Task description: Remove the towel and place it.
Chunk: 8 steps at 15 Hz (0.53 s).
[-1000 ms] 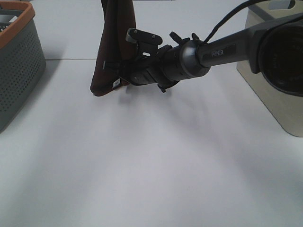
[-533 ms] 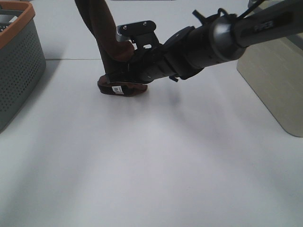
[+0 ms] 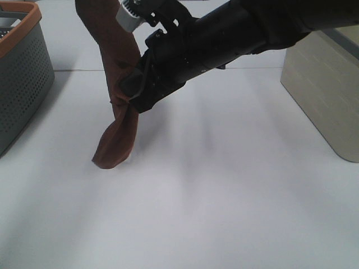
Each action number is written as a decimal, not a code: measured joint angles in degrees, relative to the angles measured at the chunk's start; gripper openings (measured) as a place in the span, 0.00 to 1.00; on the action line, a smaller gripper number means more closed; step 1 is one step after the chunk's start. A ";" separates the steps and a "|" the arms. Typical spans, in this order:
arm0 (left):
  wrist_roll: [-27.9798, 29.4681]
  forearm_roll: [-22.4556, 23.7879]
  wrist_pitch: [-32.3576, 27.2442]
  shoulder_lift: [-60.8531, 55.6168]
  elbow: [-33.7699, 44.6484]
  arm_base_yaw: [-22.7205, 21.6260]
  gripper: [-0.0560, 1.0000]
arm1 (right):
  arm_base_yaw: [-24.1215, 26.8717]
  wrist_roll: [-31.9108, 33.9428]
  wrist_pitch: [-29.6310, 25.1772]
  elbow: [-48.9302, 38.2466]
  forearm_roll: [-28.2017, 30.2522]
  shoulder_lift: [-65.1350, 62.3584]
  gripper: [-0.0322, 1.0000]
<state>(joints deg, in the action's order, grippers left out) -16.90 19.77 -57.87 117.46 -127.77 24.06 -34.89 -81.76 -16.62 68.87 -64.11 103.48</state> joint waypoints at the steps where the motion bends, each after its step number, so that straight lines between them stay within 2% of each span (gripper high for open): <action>1: -0.57 -0.63 -1.43 -0.40 -0.06 0.00 0.05 | 0.00 1.55 -3.15 0.00 1.26 -1.26 0.03; 2: -1.66 -1.66 -3.90 -0.40 -0.06 0.00 0.05 | 0.00 3.50 -5.56 0.00 3.09 -1.60 0.03; 5: -3.27 -4.76 -8.88 0.52 -0.06 0.00 0.05 | 0.00 11.52 -12.26 0.00 14.27 -1.55 0.03; 6: -2.06 -5.16 -8.82 1.03 -0.06 -0.11 0.05 | 0.00 15.30 -13.01 0.11 21.08 -1.60 0.03; 8: 0.86 -5.56 -7.73 2.01 -0.06 -1.09 0.05 | 0.00 18.28 -11.00 1.26 31.34 -1.60 0.03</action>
<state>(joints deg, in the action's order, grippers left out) -16.04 14.21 -65.60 119.46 -127.83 22.98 -34.89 -63.48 -27.62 70.13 -32.77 101.87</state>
